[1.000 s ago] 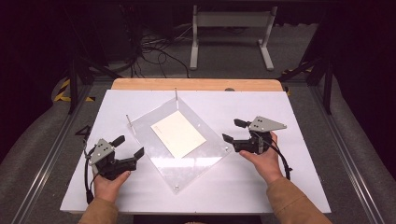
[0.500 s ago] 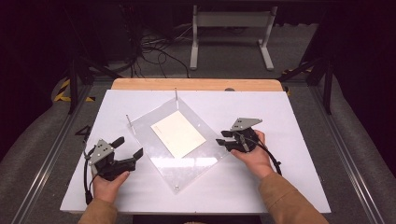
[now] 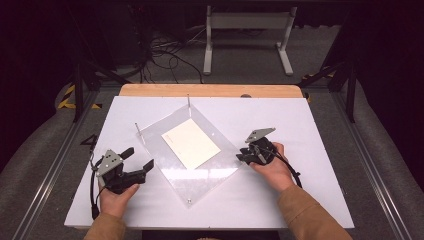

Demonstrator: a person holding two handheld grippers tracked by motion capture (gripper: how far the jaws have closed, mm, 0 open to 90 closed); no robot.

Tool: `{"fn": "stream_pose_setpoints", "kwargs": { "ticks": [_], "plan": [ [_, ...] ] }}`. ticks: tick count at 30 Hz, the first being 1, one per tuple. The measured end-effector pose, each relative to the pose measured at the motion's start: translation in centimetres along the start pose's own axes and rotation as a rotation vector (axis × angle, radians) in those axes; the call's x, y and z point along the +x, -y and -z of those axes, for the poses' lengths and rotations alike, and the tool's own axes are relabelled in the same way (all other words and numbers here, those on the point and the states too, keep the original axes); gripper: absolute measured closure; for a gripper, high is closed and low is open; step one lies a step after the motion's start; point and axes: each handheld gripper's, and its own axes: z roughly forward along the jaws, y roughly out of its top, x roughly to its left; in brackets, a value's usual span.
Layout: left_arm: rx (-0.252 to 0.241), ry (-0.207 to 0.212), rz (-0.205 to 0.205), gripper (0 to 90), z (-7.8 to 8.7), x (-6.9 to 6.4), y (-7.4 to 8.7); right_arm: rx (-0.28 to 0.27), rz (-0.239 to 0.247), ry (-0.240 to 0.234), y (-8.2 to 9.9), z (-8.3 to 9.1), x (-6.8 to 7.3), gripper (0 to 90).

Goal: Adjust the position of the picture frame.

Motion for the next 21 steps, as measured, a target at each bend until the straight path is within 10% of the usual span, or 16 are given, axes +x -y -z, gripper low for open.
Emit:
{"fn": "stream_pose_setpoints", "kwargs": {
  "ticks": [21],
  "plan": [
    [0.018,0.005,-0.001,14.4,-0.15,-0.05,0.08,0.056,0.081,-0.043,-0.19,0.37,0.29,83.4]
  ]
}}
